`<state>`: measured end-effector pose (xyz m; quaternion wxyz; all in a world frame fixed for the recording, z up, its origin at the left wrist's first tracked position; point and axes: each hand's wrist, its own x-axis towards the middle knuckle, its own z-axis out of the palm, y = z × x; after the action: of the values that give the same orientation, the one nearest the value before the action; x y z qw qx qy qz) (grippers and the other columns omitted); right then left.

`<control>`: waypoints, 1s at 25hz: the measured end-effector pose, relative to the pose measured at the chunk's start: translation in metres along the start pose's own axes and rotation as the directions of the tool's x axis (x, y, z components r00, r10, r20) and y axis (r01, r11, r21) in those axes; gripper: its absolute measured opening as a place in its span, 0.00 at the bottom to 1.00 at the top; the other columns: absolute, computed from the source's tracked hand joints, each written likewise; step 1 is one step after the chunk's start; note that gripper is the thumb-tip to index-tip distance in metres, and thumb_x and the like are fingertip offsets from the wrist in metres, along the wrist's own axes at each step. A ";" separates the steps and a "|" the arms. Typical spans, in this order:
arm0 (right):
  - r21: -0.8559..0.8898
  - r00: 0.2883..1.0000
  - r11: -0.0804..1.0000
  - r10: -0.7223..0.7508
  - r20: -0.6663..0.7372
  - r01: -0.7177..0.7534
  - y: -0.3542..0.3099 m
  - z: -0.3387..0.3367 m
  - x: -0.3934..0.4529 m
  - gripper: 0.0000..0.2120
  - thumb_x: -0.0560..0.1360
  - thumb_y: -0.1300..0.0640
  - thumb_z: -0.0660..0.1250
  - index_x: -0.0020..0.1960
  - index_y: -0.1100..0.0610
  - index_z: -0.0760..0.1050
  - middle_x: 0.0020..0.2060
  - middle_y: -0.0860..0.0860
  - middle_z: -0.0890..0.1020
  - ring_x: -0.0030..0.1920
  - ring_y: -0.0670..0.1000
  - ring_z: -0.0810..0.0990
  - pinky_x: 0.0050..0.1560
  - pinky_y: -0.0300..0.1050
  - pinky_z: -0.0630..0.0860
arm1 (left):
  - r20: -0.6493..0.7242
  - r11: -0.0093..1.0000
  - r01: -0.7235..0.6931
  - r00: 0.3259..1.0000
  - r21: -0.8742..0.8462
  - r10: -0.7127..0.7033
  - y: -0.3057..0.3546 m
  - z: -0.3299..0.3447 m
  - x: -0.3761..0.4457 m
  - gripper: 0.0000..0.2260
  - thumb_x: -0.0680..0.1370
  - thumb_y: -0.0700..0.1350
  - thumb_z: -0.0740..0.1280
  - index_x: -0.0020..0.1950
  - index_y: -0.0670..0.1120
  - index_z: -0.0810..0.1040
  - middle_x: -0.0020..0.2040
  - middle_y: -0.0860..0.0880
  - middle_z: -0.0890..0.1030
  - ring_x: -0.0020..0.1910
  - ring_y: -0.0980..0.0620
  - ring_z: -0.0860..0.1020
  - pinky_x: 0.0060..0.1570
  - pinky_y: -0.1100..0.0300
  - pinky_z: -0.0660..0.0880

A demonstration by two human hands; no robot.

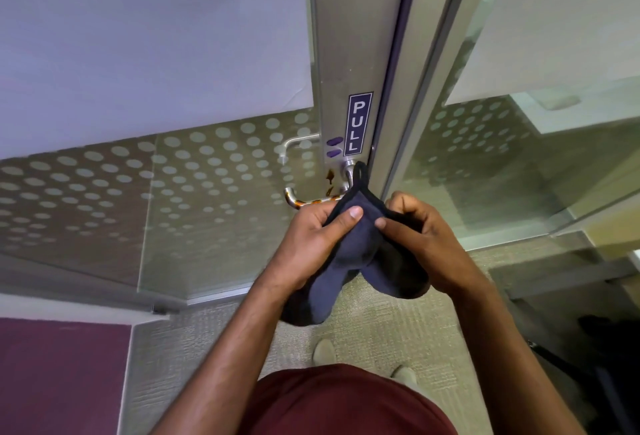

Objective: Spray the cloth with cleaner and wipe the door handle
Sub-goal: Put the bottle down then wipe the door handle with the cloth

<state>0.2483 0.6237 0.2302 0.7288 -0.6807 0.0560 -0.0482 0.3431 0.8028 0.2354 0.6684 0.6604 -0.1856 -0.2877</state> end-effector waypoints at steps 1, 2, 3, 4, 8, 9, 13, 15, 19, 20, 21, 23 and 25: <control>0.049 0.999 0.998 0.037 0.032 -0.039 0.000 -0.004 -0.001 0.12 0.76 0.49 0.75 0.45 0.55 0.73 0.39 0.52 0.77 0.42 0.50 0.76 0.43 0.40 0.76 | -0.003 1.000 -0.005 1.000 -0.014 0.005 0.004 -0.001 0.000 0.11 0.79 0.53 0.71 0.51 0.46 0.87 0.50 0.41 0.88 0.49 0.47 0.83 0.54 0.46 0.78; 0.069 0.992 0.992 0.098 0.085 -0.104 0.001 -0.008 -0.002 0.17 0.74 0.46 0.77 0.51 0.56 0.76 0.45 0.54 0.81 0.47 0.52 0.80 0.48 0.42 0.79 | -0.009 1.000 -0.016 1.000 -0.024 0.015 0.009 -0.002 0.001 0.13 0.77 0.55 0.71 0.49 0.45 0.86 0.47 0.43 0.87 0.47 0.48 0.83 0.51 0.49 0.78; 0.038 0.974 0.984 0.168 0.151 -0.176 0.002 -0.012 -0.004 0.23 0.72 0.43 0.78 0.57 0.56 0.78 0.50 0.54 0.84 0.52 0.53 0.83 0.52 0.44 0.80 | -0.021 0.999 -0.029 0.999 -0.029 0.028 0.012 -0.003 0.002 0.16 0.76 0.57 0.71 0.47 0.44 0.85 0.45 0.44 0.86 0.46 0.49 0.81 0.49 0.51 0.76; -0.027 0.952 0.974 0.225 0.208 -0.224 0.002 -0.016 -0.006 0.26 0.70 0.41 0.80 0.60 0.55 0.80 0.53 0.54 0.86 0.54 0.53 0.84 0.55 0.45 0.81 | -0.033 0.999 -0.036 0.999 -0.035 0.035 0.015 -0.002 0.003 0.20 0.75 0.58 0.71 0.47 0.41 0.83 0.44 0.44 0.85 0.45 0.48 0.80 0.48 0.51 0.75; 0.040 0.966 0.980 0.186 0.182 -0.197 -0.003 -0.024 -0.014 0.15 0.69 0.47 0.81 0.51 0.53 0.86 0.45 0.50 0.88 0.45 0.47 0.87 0.46 0.39 0.81 | -0.086 0.996 0.002 0.996 -0.094 -0.010 0.016 0.005 0.011 0.14 0.78 0.55 0.71 0.48 0.43 0.85 0.45 0.43 0.85 0.46 0.47 0.81 0.50 0.49 0.76; 0.133 0.983 0.979 0.141 0.118 -0.156 -0.004 -0.024 -0.014 0.11 0.70 0.51 0.79 0.51 0.52 0.86 0.44 0.49 0.88 0.44 0.46 0.87 0.44 0.37 0.81 | -0.099 0.993 0.014 0.995 -0.114 -0.026 0.016 0.011 0.013 0.13 0.78 0.53 0.70 0.49 0.45 0.86 0.46 0.44 0.86 0.47 0.48 0.82 0.51 0.50 0.78; 0.439 0.997 0.895 0.081 0.008 -0.076 0.000 -0.014 -0.013 0.18 0.71 0.59 0.72 0.60 0.51 0.84 0.53 0.53 0.87 0.54 0.50 0.86 0.50 0.42 0.82 | -0.172 0.993 -0.001 0.985 -0.118 -0.020 0.018 0.025 0.021 0.10 0.80 0.53 0.69 0.51 0.50 0.88 0.49 0.47 0.88 0.50 0.51 0.84 0.53 0.53 0.80; 0.424 0.996 0.903 0.084 -0.018 -0.068 0.001 -0.010 -0.009 0.22 0.73 0.61 0.70 0.66 0.51 0.80 0.59 0.54 0.85 0.59 0.52 0.84 0.53 0.42 0.81 | -0.210 0.998 -0.030 0.978 -0.048 0.020 0.018 0.021 0.023 0.09 0.80 0.52 0.69 0.51 0.51 0.88 0.49 0.47 0.88 0.49 0.53 0.84 0.51 0.55 0.81; 0.478 0.992 0.871 0.126 -0.002 -0.110 -0.003 -0.008 -0.001 0.23 0.79 0.60 0.67 0.74 0.54 0.74 0.68 0.60 0.80 0.67 0.57 0.80 0.59 0.45 0.80 | -0.245 0.994 -0.076 0.965 0.078 0.093 0.014 0.012 0.025 0.06 0.78 0.51 0.71 0.49 0.51 0.86 0.53 0.38 0.85 0.50 0.50 0.82 0.57 0.43 0.79; 0.516 0.988 0.844 0.154 0.024 -0.144 -0.004 -0.008 0.000 0.22 0.79 0.57 0.67 0.73 0.55 0.75 0.68 0.61 0.80 0.68 0.58 0.80 0.60 0.45 0.80 | -0.244 0.994 -0.075 0.965 0.078 0.092 0.013 0.010 0.026 0.05 0.77 0.50 0.71 0.48 0.53 0.86 0.54 0.36 0.84 0.51 0.49 0.81 0.59 0.41 0.79; 0.536 0.981 0.824 0.192 0.040 -0.183 -0.007 -0.007 0.001 0.21 0.79 0.56 0.68 0.72 0.56 0.76 0.68 0.61 0.80 0.68 0.59 0.80 0.60 0.45 0.80 | -0.239 0.994 -0.073 0.967 0.077 0.090 0.013 0.009 0.027 0.04 0.76 0.50 0.72 0.48 0.53 0.86 0.54 0.35 0.83 0.52 0.48 0.81 0.60 0.40 0.78; 0.502 0.963 0.831 0.271 0.010 -0.239 -0.015 -0.005 0.004 0.19 0.78 0.56 0.70 0.68 0.59 0.80 0.64 0.64 0.82 0.64 0.60 0.82 0.58 0.47 0.82 | -0.238 0.991 -0.079 0.966 0.112 0.104 0.014 0.004 0.029 0.03 0.77 0.48 0.74 0.48 0.52 0.86 0.53 0.36 0.82 0.50 0.49 0.80 0.57 0.42 0.78; 0.432 0.948 0.875 0.296 -0.118 -0.219 -0.026 -0.005 0.005 0.16 0.77 0.57 0.71 0.64 0.60 0.82 0.60 0.64 0.84 0.59 0.61 0.84 0.54 0.46 0.84 | -0.276 0.953 -0.111 0.942 0.281 0.191 0.014 -0.006 0.030 0.01 0.80 0.46 0.74 0.50 0.52 0.85 0.52 0.44 0.83 0.48 0.53 0.79 0.50 0.50 0.77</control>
<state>0.2530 0.6166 0.2553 0.8480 -0.4899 0.2009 -0.0226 0.3719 0.7880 0.2449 0.6158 0.7624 -0.1689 -0.1046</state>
